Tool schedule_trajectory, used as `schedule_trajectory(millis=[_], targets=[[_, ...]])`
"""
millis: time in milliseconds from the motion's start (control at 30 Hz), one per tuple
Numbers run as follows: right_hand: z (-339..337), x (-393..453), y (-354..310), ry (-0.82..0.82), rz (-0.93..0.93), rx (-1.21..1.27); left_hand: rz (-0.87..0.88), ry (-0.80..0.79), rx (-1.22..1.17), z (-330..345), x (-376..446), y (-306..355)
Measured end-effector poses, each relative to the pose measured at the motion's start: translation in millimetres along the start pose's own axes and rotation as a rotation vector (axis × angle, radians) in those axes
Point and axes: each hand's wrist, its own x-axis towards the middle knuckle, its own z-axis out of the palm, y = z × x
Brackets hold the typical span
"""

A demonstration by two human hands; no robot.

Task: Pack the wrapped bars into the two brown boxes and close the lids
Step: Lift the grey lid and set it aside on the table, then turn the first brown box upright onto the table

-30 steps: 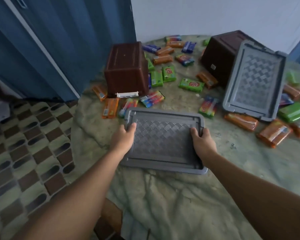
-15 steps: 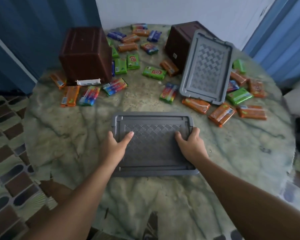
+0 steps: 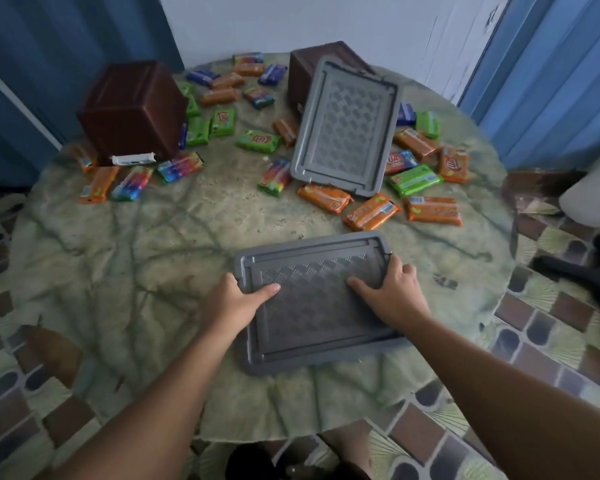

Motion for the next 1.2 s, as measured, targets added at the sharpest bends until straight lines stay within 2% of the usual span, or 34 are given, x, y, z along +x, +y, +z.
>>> schedule_trajectory(millis=[100,267,433,600,700,900,1067,1200], targets=[[-19,-2,32,-0.016,-0.013,-0.035,-0.032,-0.032,0.036,24,-25,16],[-38,17,57,-0.020,-0.022,-0.130,0.046,0.147,0.199,48,-46,46],[-43,25,66,-0.027,-0.046,-0.215,0.064,0.100,0.276,53,-46,54],[-37,16,52,0.112,-0.114,-0.171,0.043,0.099,0.221,50,-41,51],[-23,12,27,0.208,-0.252,-0.062,0.056,0.195,0.090,39,-37,49],[17,6,-53,0.059,-0.479,0.100,0.105,0.252,-0.070,-14,-3,13],[66,3,-138,0.005,-0.505,0.206,0.106,0.281,-0.086,-85,40,-40],[121,-4,-213,-0.023,-0.399,0.305,0.151,0.281,-0.020,-152,81,-88]])
